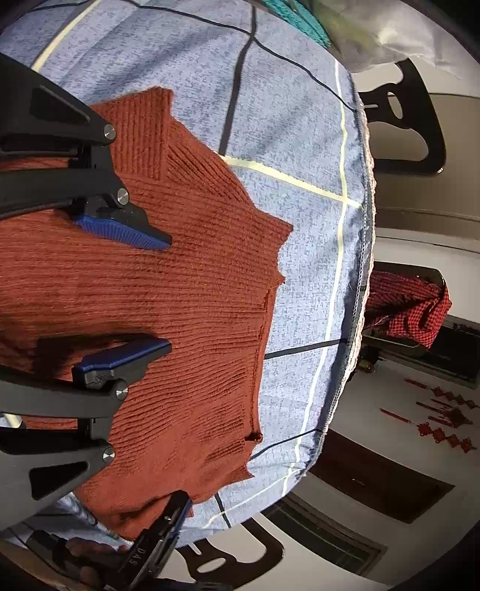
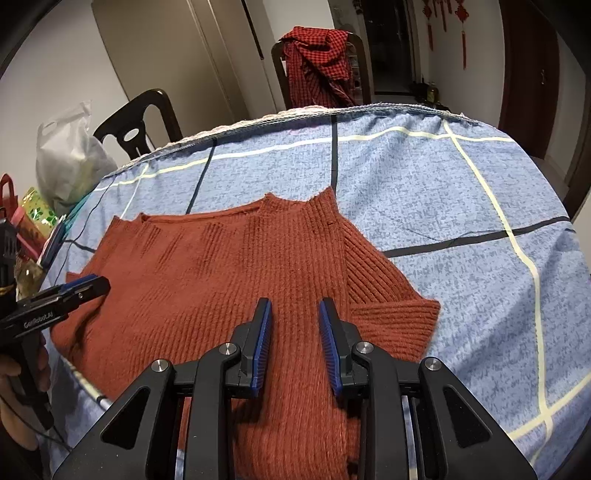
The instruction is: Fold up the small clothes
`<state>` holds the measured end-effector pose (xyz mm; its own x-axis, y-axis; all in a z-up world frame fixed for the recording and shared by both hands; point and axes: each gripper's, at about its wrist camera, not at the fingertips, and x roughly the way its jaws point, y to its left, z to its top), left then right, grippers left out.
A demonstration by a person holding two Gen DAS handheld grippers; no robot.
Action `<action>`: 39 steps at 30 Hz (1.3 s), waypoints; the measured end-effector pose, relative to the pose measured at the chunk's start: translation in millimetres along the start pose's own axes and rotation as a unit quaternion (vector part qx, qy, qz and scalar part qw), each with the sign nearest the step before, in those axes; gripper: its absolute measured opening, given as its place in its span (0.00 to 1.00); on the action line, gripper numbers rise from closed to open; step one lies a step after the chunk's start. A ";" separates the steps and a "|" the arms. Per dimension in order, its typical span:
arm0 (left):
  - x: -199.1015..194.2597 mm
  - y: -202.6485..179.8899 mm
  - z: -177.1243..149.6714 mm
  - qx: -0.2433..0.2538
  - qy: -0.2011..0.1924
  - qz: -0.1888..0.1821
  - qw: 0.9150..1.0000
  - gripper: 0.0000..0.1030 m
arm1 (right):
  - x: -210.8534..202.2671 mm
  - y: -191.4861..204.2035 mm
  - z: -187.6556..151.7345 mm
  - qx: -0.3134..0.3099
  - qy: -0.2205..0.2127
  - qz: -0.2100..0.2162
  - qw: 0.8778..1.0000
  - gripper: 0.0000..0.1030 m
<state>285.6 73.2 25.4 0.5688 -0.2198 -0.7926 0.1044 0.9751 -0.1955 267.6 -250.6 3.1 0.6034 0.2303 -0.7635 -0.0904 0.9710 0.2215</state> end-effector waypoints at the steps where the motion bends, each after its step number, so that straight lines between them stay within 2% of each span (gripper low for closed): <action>1: 1.8 -0.8 0.7 0.005 0.001 0.004 1.000 0.51 | 2.7 0.1 1.6 0.002 0.002 -0.003 1.000 0.26; 6: 10.8 -4.1 8.8 0.014 0.004 0.014 1.000 0.51 | 10.9 1.7 9.5 0.012 0.006 -0.014 1.000 0.26; 10: 17.6 0.5 15.9 -0.005 0.010 0.005 1.000 0.51 | 15.7 1.8 12.5 0.006 0.009 -0.018 1.000 0.26; 15: 22.2 -10.6 15.9 0.024 0.005 0.035 0.999 0.51 | 20.3 2.5 16.3 0.000 0.011 -0.023 1.000 0.26; 20: 30.1 -6.1 26.2 0.014 0.013 0.029 0.999 0.51 | 26.8 2.8 24.3 -0.001 0.017 -0.026 1.000 0.26; 27: 35.3 -11.0 30.9 0.019 0.008 0.045 0.999 0.51 | 31.7 1.3 31.4 0.006 0.017 -0.026 1.000 0.26; 31: 32.1 -9.4 30.4 0.014 0.010 0.042 0.999 0.51 | 28.0 -0.4 31.7 0.016 0.018 -0.022 0.999 0.26; 33: 26.5 -6.6 29.6 0.006 0.012 0.036 0.999 0.51 | 21.2 -1.6 31.9 0.024 0.011 -0.020 0.999 0.26; 35: 18.1 -4.8 27.1 0.001 0.010 0.033 0.999 0.51 | 8.4 2.9 31.5 0.015 -0.015 -0.039 0.999 0.26; 37: 5.8 -5.8 22.5 0.003 -0.008 0.046 0.999 0.51 | -3.6 13.1 29.6 -0.007 -0.032 -0.051 0.998 0.26; 39: -8.5 -10.8 14.8 0.022 -0.033 0.072 0.997 0.51 | -12.8 25.1 25.0 -0.026 -0.038 -0.031 0.998 0.26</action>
<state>291.7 65.0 42.8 0.6327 -0.0769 -0.7706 0.0536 0.9970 -0.0555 277.4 -230.8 33.6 0.6673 0.1660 -0.7261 -0.0901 0.9857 0.1425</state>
